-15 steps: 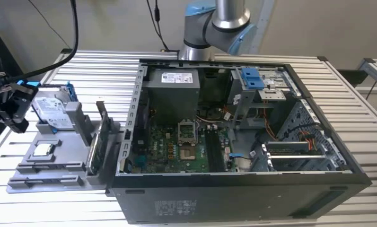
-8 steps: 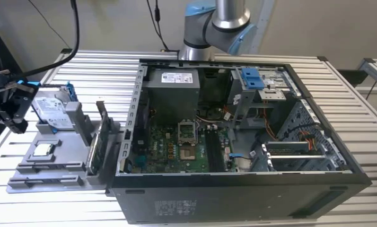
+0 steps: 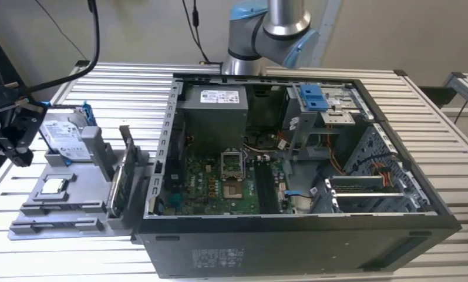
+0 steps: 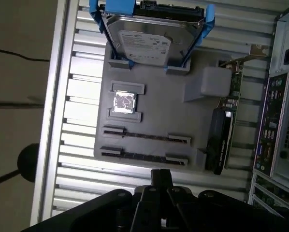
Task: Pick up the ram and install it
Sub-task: 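Pick up the ram and move it above insertion slot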
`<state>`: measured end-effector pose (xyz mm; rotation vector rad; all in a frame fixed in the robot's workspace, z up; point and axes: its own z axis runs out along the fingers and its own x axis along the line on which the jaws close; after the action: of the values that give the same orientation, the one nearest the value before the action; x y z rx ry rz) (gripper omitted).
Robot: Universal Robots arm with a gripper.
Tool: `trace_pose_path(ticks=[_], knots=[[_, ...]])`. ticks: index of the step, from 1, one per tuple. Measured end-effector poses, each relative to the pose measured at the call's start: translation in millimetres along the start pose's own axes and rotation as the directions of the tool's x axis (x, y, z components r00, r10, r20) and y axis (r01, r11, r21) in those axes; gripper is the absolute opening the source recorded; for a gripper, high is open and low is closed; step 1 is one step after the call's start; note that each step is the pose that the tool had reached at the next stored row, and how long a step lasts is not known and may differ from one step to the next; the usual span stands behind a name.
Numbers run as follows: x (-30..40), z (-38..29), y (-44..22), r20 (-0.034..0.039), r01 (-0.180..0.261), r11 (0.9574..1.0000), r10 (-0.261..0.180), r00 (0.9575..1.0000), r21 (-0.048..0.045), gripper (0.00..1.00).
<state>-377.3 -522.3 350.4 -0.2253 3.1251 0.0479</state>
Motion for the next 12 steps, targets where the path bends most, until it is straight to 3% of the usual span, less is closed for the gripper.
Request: trace_pose_path(ticks=[6, 12], knots=[[0.0, 0.0, 0.0, -0.0026, 0.07, 0.9975, -0.07, 0.9975, 0.0021, 0.11], [0.0, 0.0, 0.0, -0.0055, 0.143, 0.9897, -0.143, 0.9897, 0.0043, 0.11]])
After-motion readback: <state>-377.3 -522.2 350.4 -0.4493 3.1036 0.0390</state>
